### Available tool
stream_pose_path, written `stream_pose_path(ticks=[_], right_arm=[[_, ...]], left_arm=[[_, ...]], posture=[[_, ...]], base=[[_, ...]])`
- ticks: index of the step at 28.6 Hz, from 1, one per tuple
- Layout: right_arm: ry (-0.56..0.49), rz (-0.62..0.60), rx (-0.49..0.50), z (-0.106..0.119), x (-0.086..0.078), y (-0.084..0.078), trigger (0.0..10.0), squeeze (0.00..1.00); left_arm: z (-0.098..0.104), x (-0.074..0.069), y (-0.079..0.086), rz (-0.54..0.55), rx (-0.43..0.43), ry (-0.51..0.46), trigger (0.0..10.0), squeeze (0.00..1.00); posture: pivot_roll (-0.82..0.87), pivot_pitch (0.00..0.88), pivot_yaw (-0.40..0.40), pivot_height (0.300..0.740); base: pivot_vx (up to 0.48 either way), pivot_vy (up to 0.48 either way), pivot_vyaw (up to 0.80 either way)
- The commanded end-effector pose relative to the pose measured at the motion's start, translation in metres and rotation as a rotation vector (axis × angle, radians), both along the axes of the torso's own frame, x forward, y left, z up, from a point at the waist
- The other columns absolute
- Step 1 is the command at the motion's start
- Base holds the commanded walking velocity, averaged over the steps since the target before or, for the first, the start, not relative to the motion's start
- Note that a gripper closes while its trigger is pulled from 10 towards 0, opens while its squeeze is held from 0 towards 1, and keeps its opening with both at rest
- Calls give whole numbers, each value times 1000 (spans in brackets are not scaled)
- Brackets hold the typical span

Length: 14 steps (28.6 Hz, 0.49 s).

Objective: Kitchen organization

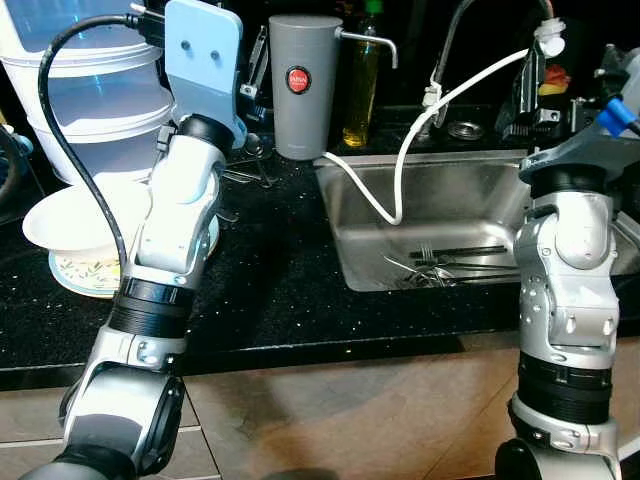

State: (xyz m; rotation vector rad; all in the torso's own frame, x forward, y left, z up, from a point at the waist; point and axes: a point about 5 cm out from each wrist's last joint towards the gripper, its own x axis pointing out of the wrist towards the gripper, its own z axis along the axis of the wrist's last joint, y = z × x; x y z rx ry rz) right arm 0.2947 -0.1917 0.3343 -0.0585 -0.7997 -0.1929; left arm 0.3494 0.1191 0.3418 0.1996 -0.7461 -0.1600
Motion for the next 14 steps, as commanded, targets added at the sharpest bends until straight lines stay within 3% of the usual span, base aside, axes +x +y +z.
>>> stream_pose_path(ticks=[1, 14], right_arm=[[8, -4, 11, -3, 0, -1, 10000, 0], [7, -3, 13, -2, 0, -1, 10000, 0]], left_arm=[[-2, 1, 2, 10, -3, 0, 10000, 0], [-2, 1, 2, 10, -1, -5, 10000, 0]], posture=[[-15, 0, 16, 740], [-15, 0, 16, 740]], base=[[480, 0, 0], [480, 0, 0]])
